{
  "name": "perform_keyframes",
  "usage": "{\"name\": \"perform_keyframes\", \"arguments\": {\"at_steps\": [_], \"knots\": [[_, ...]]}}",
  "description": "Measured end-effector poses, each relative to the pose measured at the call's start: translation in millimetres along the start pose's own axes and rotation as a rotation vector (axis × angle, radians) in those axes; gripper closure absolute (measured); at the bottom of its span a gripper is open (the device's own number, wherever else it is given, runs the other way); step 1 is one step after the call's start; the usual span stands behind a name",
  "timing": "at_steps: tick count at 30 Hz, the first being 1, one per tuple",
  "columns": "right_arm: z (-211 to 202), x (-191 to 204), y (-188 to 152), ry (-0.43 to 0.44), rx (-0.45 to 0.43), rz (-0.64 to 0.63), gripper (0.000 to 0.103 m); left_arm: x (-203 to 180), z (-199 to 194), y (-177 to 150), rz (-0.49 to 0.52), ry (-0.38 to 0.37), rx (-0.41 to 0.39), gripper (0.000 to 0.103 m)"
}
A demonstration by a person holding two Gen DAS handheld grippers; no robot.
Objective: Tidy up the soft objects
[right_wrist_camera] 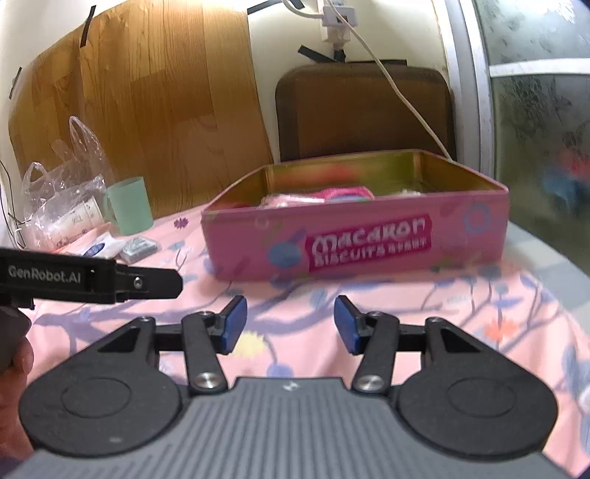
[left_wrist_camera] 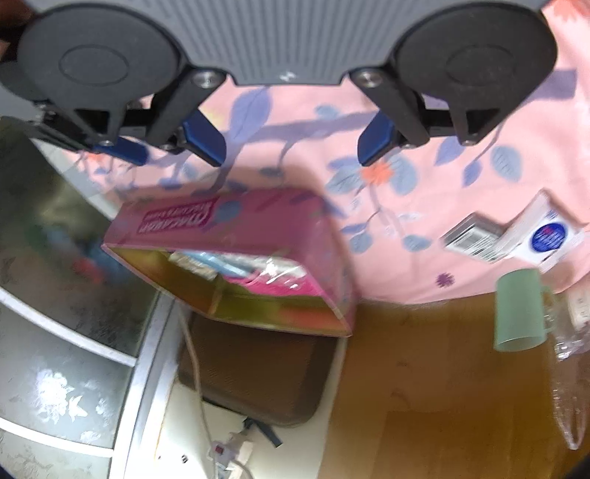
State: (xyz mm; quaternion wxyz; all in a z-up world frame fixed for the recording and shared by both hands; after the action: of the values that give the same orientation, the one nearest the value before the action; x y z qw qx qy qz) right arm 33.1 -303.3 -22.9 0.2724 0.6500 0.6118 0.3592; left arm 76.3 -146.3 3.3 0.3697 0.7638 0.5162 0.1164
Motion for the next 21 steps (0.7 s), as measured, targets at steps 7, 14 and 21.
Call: {"name": "perform_keyframes", "arguments": {"at_steps": [7,14,21], "knots": [[-16.0,5.0,-1.5,-0.008,-0.011,0.061,0.040,11.9,-2.1,-17.0,-0.015,0.103,0.009,0.019],[-16.2,2.8,-5.6,-0.062,-0.042,0.111,0.038,18.5,3.4,-28.4,0.026,0.230,0.003,0.017],[-9.7,-1.9,-12.0,-0.061,-0.038,0.135,0.038,19.0,3.3,-28.4,0.021,0.261,0.000,0.017]]}}
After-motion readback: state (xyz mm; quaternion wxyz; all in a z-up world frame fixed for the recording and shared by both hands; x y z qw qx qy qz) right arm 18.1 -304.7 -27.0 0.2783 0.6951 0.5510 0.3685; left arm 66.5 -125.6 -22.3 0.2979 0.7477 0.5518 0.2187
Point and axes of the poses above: each gripper's, at about its wrist camera, not at the fingertips, and z roughly the way its jaws point, x to its left, y to its top, the point moved 5 cm from there along z, roughly the way its jaws point, and after that the axes turned 11 degrees about x, right-handed, at the moved point
